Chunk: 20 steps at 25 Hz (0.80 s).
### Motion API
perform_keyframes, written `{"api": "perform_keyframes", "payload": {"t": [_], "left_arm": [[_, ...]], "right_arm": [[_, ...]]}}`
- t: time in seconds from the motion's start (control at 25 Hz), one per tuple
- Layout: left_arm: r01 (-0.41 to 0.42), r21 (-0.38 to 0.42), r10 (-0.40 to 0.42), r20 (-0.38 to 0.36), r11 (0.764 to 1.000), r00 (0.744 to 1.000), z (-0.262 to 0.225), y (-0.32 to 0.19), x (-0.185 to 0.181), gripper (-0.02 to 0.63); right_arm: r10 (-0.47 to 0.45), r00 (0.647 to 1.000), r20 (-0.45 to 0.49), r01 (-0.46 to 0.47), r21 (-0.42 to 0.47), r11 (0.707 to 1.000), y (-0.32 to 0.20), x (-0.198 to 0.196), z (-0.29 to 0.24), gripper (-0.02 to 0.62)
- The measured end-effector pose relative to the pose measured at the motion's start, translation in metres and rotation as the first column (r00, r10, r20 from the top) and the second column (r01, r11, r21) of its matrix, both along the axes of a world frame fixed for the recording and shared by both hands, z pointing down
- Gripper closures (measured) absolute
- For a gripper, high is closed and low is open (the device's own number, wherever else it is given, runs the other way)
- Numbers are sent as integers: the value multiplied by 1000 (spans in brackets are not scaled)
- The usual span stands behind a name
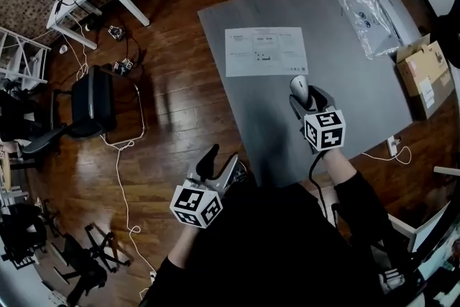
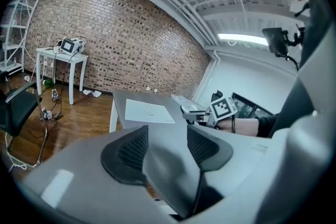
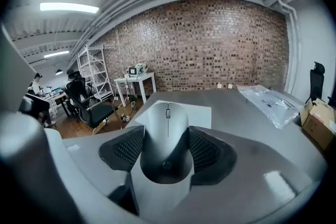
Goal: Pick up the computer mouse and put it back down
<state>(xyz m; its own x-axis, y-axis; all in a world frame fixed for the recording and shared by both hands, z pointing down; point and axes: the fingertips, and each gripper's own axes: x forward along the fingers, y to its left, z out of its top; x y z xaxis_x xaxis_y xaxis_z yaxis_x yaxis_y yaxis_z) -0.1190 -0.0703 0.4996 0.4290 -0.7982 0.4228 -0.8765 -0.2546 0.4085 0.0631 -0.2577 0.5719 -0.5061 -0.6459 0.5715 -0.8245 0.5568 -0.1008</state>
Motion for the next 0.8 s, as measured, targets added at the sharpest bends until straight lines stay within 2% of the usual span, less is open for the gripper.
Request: {"api": "perform_keyframes", "payload": {"t": [0.16, 0.32, 0.56, 0.8], "left_arm": [[29, -18, -29, 4, 999, 1000, 4, 9, -6, 388], [58, -32, -58, 5, 998, 998, 7, 19, -11, 388], [80, -46, -79, 8, 996, 997, 10, 28, -16, 388], [76, -43, -76, 3, 996, 997, 10, 31, -16, 388]], "right_arm": [[-42, 994, -100, 30, -116, 993, -8, -9, 61, 319], [-89, 977, -194, 52, -186, 981, -10, -15, 102, 319], [-100, 957, -273, 17, -293, 956, -9, -16, 133, 317], [-87, 930, -357, -48, -352, 935, -3, -8, 147, 314]]}}
